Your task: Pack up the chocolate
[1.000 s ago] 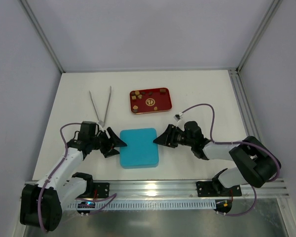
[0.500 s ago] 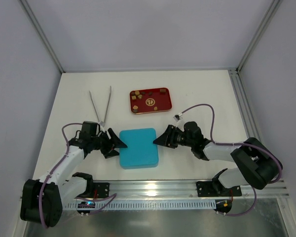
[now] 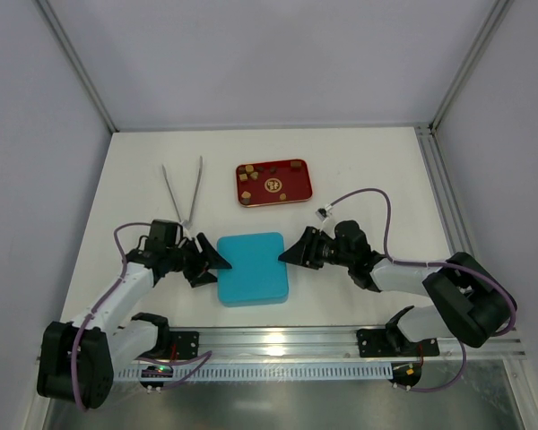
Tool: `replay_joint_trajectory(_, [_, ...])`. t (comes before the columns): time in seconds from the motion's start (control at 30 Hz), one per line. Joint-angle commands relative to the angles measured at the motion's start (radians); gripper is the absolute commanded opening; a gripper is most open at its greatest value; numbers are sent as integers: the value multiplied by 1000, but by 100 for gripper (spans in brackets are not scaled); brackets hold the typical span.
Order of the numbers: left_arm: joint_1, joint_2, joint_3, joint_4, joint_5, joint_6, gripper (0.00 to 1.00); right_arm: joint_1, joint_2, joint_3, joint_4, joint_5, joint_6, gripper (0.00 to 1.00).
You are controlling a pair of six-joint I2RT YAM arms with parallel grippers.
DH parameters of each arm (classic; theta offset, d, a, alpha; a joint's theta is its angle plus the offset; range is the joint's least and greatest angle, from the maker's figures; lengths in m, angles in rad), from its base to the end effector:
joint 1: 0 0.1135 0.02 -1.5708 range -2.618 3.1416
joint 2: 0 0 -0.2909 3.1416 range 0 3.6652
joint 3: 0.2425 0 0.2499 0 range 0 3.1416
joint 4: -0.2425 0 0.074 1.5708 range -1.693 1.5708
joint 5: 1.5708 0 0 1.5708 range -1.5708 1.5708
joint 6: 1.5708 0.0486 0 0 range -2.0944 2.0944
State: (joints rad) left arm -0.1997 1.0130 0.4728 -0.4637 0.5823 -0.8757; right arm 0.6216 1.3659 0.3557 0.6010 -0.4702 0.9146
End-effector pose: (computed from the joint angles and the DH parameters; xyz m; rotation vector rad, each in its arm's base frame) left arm 0.1579 -0.0592 0.1903 -0.6820 2.6607 -1.1125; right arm 0.1890 0.1625 0.1781 -0.0211 2.2425 1.3918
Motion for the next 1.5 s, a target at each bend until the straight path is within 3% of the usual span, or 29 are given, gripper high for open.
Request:
replay_joint_trajectory(0.0, [-7,7,36,8,34,23,62,13,1,35,39,2,-14,50])
replay_joint_trajectory(0.3, [-12,-2,76,-15,48,23,58,20,9,49,25,7,-16,44])
replay_joint_trajectory(0.83, [-14,7,106,-61,39,49,56,20,16,57,0,15,-19,43])
replay_joint_trajectory(1.47, [-15,36,112,-144,-101,47,58,52,4,106,-167,94,-97,47])
